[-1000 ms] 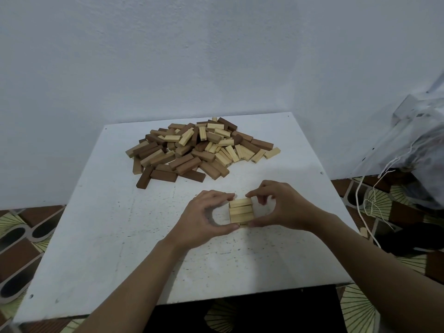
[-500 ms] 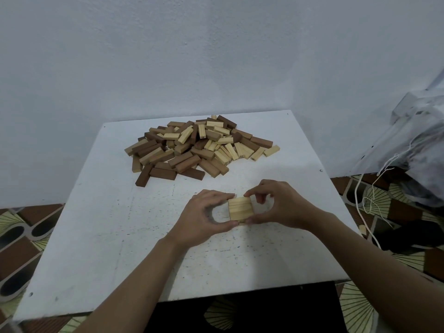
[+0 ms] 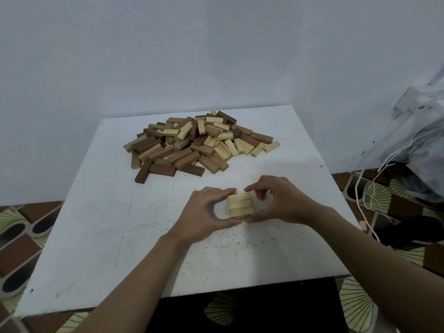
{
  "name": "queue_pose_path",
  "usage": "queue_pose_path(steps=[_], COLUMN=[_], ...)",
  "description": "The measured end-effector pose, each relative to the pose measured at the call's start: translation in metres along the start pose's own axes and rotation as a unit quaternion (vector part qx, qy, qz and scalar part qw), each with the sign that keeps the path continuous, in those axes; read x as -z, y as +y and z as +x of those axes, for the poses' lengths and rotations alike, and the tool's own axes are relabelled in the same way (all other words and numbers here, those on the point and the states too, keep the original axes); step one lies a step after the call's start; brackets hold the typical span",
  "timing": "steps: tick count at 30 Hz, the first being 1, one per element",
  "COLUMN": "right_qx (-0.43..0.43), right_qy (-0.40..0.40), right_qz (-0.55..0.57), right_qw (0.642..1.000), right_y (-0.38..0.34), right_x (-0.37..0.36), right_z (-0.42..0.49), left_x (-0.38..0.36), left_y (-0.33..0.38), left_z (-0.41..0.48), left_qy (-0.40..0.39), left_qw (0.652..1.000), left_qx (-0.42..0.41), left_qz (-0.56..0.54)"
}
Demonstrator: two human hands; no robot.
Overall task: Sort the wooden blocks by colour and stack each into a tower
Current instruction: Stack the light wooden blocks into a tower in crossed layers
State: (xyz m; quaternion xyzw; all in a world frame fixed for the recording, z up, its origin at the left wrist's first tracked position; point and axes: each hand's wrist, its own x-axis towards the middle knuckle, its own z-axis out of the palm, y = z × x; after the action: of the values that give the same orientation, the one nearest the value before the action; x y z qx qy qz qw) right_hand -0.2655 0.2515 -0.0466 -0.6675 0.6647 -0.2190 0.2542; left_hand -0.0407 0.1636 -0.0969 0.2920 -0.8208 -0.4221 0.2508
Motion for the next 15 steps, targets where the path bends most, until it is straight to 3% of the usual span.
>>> queue_pose_path(steps=[15], right_qx=[0.001], right_qy=[0.003], right_qz=[0.026], right_qw=[1.000], right_y=[-0.0004], right_x=[-0.0017], right_z=[-0.0013], left_x=[-0.0013], left_y=[0.0028], left_z=[0.0020], left_qy=[-0.012], left_qw=[0.999], left_qx=[0.016], left_qz=[0.041])
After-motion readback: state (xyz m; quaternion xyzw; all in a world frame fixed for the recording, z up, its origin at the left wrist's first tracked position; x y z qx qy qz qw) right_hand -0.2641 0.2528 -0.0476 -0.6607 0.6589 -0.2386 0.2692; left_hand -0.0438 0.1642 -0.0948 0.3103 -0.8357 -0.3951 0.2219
